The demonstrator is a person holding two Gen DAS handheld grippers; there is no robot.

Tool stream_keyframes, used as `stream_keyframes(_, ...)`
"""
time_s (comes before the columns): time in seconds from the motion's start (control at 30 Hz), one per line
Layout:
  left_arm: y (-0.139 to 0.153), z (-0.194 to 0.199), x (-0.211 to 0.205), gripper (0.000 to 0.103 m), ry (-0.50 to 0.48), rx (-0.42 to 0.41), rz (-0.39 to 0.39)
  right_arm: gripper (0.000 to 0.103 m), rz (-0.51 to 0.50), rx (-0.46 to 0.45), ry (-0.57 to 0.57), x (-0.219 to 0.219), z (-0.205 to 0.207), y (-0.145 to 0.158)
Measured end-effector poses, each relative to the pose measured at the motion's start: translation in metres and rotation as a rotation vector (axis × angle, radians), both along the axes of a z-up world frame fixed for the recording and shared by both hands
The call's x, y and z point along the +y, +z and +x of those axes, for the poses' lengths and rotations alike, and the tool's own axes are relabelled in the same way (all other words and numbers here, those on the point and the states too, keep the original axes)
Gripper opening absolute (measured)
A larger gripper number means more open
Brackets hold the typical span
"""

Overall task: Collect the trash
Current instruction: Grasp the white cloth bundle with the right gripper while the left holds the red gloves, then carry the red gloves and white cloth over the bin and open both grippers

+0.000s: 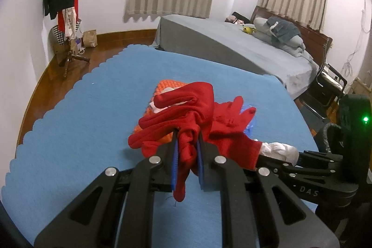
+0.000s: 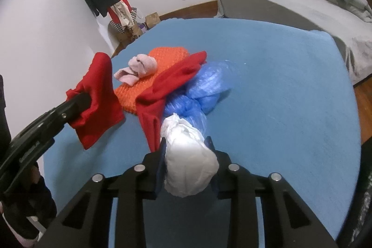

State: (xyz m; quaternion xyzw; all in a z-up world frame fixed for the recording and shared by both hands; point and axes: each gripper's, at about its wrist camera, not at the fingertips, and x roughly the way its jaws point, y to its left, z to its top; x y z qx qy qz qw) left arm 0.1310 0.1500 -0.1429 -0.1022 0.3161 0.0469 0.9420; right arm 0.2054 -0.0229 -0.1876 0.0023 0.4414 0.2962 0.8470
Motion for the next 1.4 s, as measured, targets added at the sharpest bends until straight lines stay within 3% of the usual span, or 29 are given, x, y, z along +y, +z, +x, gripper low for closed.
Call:
stream_keyframes(0.3, -0.004, -0.006, -0.008, 0.013, -0.021, 0.011, 0.004, 0.060, -0.026, 0.019, -0.024, -0.023, -0.018, -0.006)
stream_keyframes(0.47, -0.006, -0.011, -0.009, 0.013, -0.030, 0.019, 0.006, 0.062, -0.032, 0.022, -0.018, -0.032, -0.031, -0.008)
stream_keyframes(0.53, -0.007, -0.013, -0.010, 0.013, -0.032, 0.023, 0.004, 0.058, -0.031, 0.025, -0.021, -0.035, -0.033, -0.010)
stream_keyframes(0.6, -0.008, -0.015, -0.012, 0.013, -0.036, 0.026, 0.005, 0.041, -0.023, 0.034, -0.015, -0.037, -0.032, -0.009)
stream_keyframes(0.7, -0.007, -0.017, -0.015, 0.013, -0.044, 0.028, 0.006, 0.030, -0.014, 0.036, 0.006, -0.038, -0.033, -0.007)
stream_keyframes(1.1, 0.019, -0.026, -0.034, 0.013, -0.088, -0.022, 0.002, 0.028, 0.061, -0.061, -0.059, -0.075, -0.049, 0.043)
stream_keyframes(1.4, 0.044, -0.024, -0.087, 0.013, -0.206, -0.080, 0.007, 0.028, 0.069, -0.157, -0.156, -0.127, -0.069, 0.080)
